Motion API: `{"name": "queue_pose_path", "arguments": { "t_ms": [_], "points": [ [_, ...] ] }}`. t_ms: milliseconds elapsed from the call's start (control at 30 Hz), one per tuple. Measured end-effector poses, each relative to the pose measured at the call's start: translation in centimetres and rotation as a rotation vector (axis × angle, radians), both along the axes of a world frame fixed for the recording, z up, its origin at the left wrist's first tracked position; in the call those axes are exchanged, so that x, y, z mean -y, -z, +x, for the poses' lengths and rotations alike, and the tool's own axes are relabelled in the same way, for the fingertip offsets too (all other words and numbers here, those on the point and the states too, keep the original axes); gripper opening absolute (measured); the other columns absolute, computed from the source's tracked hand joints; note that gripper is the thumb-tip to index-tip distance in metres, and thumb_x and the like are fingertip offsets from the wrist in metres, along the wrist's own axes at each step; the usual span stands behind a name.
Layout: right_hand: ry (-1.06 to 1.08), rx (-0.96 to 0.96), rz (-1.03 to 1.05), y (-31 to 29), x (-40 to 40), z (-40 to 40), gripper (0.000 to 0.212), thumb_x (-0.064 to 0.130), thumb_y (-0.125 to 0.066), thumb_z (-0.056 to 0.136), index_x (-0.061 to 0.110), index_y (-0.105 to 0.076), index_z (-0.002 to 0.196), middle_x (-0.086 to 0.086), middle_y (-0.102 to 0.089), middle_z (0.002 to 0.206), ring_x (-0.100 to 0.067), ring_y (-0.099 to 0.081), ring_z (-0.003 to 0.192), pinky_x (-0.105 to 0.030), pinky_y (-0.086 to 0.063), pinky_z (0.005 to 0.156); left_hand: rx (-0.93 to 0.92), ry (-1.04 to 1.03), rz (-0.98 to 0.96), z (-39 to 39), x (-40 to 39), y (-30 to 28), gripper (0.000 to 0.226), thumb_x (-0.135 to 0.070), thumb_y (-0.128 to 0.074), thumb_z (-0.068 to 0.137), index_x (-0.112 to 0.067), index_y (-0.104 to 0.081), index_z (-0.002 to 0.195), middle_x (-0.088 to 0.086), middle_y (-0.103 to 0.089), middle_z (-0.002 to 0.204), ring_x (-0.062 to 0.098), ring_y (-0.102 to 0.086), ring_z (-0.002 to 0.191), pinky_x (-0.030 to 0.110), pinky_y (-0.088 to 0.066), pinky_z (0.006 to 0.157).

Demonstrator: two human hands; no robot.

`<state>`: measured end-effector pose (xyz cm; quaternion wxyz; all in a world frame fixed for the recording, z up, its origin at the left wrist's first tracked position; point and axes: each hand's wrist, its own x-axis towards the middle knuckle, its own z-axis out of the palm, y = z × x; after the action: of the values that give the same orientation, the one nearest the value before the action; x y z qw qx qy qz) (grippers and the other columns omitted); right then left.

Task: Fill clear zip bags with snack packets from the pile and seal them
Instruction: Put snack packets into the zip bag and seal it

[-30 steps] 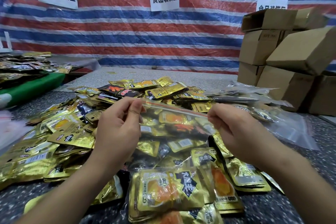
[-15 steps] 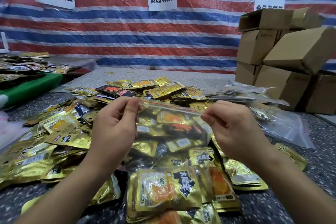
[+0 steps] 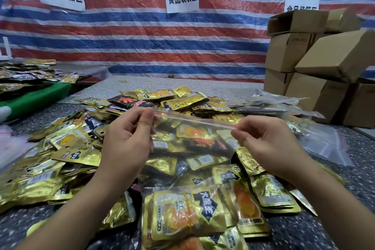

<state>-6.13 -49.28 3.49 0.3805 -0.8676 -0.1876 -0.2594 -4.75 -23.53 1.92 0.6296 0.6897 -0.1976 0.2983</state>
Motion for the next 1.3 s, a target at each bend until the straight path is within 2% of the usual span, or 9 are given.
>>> {"name": "queue_pose_path", "arguments": {
  "t_ms": [133, 300, 400, 533, 667, 800, 900, 1100, 1300],
  "points": [
    [-0.003, -0.038, 0.011, 0.1, 0.0, 0.3, 0.019, 0.017, -0.073, 0.088, 0.020, -0.066, 0.070, -0.009, -0.064, 0.065, -0.029, -0.053, 0.060, -0.042, -0.043, 0.054, -0.024, -0.006, -0.052, 0.2, 0.0, -0.2, 0.028, -0.037, -0.050, 0.093, -0.020, -0.065, 0.077, -0.002, -0.054, 0.054, 0.010, -0.046, 0.042, 0.024, -0.035, 0.041],
    [-0.082, -0.106, 0.140, -0.1, 0.1, 0.2, 0.012, 0.019, -0.074, 0.086, 0.025, -0.073, 0.075, -0.013, -0.067, 0.068, -0.025, -0.049, 0.054, -0.031, -0.039, 0.054, -0.041, 0.013, -0.073, 0.2, -0.2, -0.1, 0.027, -0.037, -0.051, 0.092, -0.025, -0.067, 0.074, -0.002, -0.056, 0.057, 0.011, -0.046, 0.042, 0.023, -0.036, 0.040],
    [-0.124, -0.125, 0.246, -0.5, 0.1, -0.1, 0.007, 0.033, -0.074, 0.077, 0.027, -0.076, 0.075, -0.008, -0.070, 0.069, -0.008, -0.056, 0.057, -0.019, -0.044, 0.053, -0.039, 0.026, -0.071, 0.2, -0.2, -0.1, 0.027, -0.038, -0.050, 0.092, -0.028, -0.068, 0.074, -0.001, -0.057, 0.060, 0.011, -0.047, 0.044, 0.024, -0.038, 0.041],
    [-0.163, -0.161, 0.316, -0.5, 0.4, 0.0, 0.017, 0.038, -0.072, 0.073, 0.023, -0.078, 0.077, -0.005, -0.072, 0.070, -0.009, -0.063, 0.064, -0.020, -0.049, 0.061, -0.039, 0.027, -0.065, 0.3, -0.3, -0.1, 0.027, -0.036, -0.050, 0.094, -0.028, -0.069, 0.076, -0.002, -0.057, 0.060, 0.011, -0.048, 0.044, 0.021, -0.039, 0.041],
    [-0.175, -0.161, 0.337, -0.3, 0.5, -0.1, 0.023, 0.035, -0.071, 0.075, 0.012, -0.073, 0.076, -0.022, -0.068, 0.074, -0.025, -0.055, 0.068, -0.039, -0.043, 0.069, -0.045, 0.049, -0.074, 0.3, -0.3, 0.0, 0.027, -0.037, -0.051, 0.094, -0.025, -0.069, 0.078, -0.001, -0.057, 0.061, 0.012, -0.047, 0.043, 0.022, -0.038, 0.040],
    [-0.229, -0.266, 0.288, -0.2, 0.4, 0.0, 0.017, 0.023, -0.066, 0.092, 0.014, -0.066, 0.078, -0.012, -0.073, 0.083, -0.015, -0.065, 0.075, -0.024, -0.050, 0.071, -0.094, 0.084, -0.115, 0.1, -0.1, -0.2, 0.028, -0.038, -0.050, 0.093, -0.029, -0.070, 0.076, -0.002, -0.060, 0.065, 0.013, -0.048, 0.044, 0.022, -0.038, 0.041],
    [-0.364, -0.452, 0.344, 0.4, 0.0, 0.1, 0.033, 0.035, -0.070, 0.085, 0.004, -0.062, 0.094, -0.013, -0.073, 0.093, -0.023, -0.070, 0.086, -0.028, -0.056, 0.077, -0.136, 0.113, -0.137, -0.1, 0.2, -0.3, 0.028, -0.040, -0.047, 0.092, -0.032, -0.068, 0.075, 0.000, -0.065, 0.070, 0.015, -0.051, 0.043, 0.022, -0.040, 0.040],
    [-0.424, -0.675, 0.157, 1.8, -1.2, 0.1, 0.045, 0.042, -0.074, 0.080, 0.022, -0.067, 0.120, 0.003, -0.074, 0.110, -0.016, -0.070, 0.099, -0.026, -0.054, 0.082, -0.153, 0.165, -0.157, -0.8, 0.6, -0.5, 0.034, -0.038, -0.039, 0.099, -0.015, -0.060, 0.086, 0.005, -0.070, 0.076, 0.017, -0.054, 0.043, 0.022, -0.045, 0.040],
    [-0.504, -0.821, -0.058, 1.4, -2.2, -1.0, 0.035, 0.042, -0.076, 0.080, 0.034, -0.071, 0.113, 0.021, -0.067, 0.083, 0.001, -0.061, 0.078, -0.010, -0.044, 0.067, -0.222, 0.201, -0.315, -0.6, 0.8, -0.7, 0.037, -0.036, -0.036, 0.103, -0.013, -0.058, 0.085, 0.003, -0.065, 0.065, 0.015, -0.046, 0.036, 0.022, -0.046, 0.044]
  ]
}}
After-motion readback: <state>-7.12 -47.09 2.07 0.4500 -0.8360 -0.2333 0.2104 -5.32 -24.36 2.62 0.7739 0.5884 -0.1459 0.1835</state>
